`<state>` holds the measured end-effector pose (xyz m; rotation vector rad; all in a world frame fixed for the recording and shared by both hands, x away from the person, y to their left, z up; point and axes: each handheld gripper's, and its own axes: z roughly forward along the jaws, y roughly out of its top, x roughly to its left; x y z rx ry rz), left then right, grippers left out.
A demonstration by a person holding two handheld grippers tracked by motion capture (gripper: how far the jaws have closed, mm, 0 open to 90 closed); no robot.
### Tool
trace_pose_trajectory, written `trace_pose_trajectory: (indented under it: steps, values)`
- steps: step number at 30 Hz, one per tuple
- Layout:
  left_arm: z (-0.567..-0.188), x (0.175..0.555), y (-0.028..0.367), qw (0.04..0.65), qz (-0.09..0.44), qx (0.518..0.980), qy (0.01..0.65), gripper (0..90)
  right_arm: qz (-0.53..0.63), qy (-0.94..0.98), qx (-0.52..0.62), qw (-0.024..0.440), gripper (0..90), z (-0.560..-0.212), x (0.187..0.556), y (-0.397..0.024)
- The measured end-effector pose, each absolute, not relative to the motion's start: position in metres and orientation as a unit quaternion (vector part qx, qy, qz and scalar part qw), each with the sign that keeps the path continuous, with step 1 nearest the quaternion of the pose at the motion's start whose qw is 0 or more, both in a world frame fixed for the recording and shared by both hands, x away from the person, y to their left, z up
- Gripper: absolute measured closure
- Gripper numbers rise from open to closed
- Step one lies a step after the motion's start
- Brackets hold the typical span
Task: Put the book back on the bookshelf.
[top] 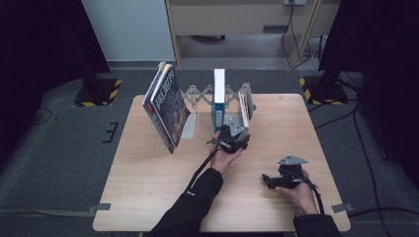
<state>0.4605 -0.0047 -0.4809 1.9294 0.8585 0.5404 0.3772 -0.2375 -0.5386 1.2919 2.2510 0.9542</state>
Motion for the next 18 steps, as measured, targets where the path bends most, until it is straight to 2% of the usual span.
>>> trace_pose_trajectory:
  steps: [11, 18]
  values:
    - [-0.467, 0.415, 0.043, 0.47, 0.18, 0.798, 0.332, 35.2, 0.339, 0.8, 0.458, 0.188, 5.5, -0.539, 0.377, -0.238]
    - [-0.475, 0.38, 0.082, 0.462, 0.138, 0.808, 0.339, 27.2, 0.338, 0.8, 0.458, 0.19, 5.4, -0.539, 0.377, -0.238]
